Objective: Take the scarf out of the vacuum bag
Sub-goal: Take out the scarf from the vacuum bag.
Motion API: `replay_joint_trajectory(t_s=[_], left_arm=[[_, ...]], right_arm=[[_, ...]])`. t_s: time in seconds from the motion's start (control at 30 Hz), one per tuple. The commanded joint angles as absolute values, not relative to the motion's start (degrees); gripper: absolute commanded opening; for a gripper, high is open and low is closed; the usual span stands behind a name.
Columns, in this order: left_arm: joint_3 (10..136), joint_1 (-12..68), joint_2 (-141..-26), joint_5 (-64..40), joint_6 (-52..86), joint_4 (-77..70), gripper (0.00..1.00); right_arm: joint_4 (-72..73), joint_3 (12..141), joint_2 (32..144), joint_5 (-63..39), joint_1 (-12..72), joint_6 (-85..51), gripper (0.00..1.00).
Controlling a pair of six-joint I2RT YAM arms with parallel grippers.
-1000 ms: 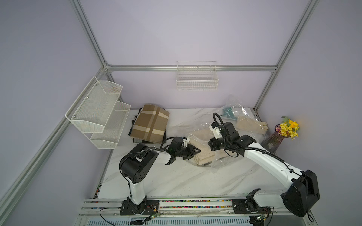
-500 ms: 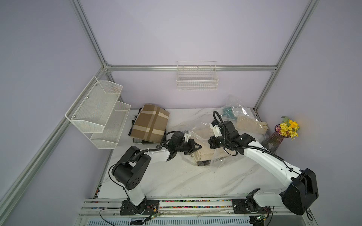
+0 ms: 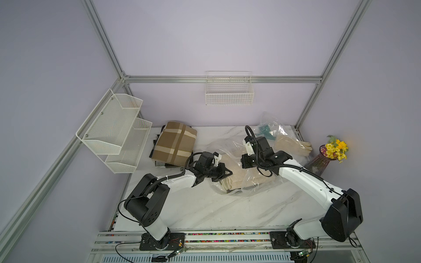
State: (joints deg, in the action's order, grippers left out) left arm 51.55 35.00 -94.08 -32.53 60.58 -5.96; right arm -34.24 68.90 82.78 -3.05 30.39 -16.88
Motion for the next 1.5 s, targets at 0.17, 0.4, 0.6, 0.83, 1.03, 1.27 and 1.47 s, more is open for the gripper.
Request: replay_joint_trajectory(t_s=[0.17, 0.4, 0.6, 0.83, 1.03, 1.27, 1.47], left_arm=[[57.13, 35.17, -88.01, -27.90, 53.48, 6.71, 0.00], [60.39, 34.69, -85.41, -27.00, 48.52, 17.16, 0.00], [61.67, 32.62, -83.83, -27.06, 45.73, 21.97, 0.00], [63.67, 31.29, -83.11, -28.18, 44.15, 24.63, 0.00], [66.27, 31.23, -82.93, -29.53, 42.85, 27.88, 0.00], [67.88, 30.85, -81.43, -29.18, 41.42, 31.46, 0.00], [69.41, 30.26, -81.39, -29.35, 39.83, 35.06, 0.00]], right_arm=[[-31.11, 69.09, 86.99, -2.54, 30.59, -16.68, 0.00], [-28.66, 68.53, 89.72, -2.90, 30.63, -16.87, 0.00], [-27.95, 67.81, 90.09, -1.56, 30.62, -16.95, 0.00], [-28.15, 66.30, 89.81, -0.14, 30.59, -16.76, 0.00], [-28.30, 65.40, 89.32, 1.64, 30.60, -16.53, 0.00], [-27.04, 63.57, 90.64, 2.43, 29.11, -15.98, 0.00], [-24.21, 61.78, 90.87, 3.06, 25.68, -16.52, 0.00]])
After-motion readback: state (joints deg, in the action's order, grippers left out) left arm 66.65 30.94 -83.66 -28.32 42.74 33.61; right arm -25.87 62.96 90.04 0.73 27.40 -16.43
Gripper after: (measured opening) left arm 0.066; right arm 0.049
